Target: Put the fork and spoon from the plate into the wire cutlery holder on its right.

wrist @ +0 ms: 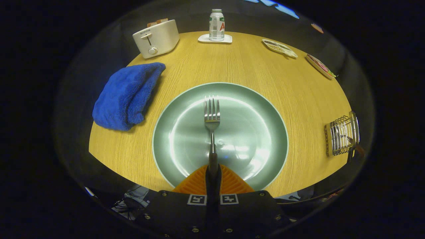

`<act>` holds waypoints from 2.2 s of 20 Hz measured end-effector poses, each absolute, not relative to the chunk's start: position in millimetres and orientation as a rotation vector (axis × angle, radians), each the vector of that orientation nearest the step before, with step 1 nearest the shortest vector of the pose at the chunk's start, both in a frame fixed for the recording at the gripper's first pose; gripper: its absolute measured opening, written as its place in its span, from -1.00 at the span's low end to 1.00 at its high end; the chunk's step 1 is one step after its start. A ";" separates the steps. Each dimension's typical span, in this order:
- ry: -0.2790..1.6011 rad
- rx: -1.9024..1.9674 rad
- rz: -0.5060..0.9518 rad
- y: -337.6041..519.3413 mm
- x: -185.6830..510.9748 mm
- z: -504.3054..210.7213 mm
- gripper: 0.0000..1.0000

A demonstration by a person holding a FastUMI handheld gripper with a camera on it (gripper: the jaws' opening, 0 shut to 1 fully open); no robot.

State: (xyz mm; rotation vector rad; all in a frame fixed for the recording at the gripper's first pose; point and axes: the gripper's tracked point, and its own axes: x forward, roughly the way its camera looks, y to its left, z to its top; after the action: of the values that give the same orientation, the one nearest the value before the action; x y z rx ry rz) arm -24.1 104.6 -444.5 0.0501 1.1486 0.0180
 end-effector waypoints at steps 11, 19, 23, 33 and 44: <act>1.041 0.132 -0.134 53.6 -3.4 -387.3 -0.99; 0.985 0.207 -0.316 -18.8 1.8 -352.1 -0.99; 0.981 0.279 -0.432 -56.8 -13.7 -344.0 -0.99; 0.998 0.502 -0.639 -108.7 -43.3 -346.2 -0.98; 1.104 0.606 -0.689 -124.4 -63.3 -352.9 -0.99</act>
State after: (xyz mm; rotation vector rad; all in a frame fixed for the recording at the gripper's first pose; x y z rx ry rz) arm -63.3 -124.4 -352.9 0.6059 1.1037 -0.6892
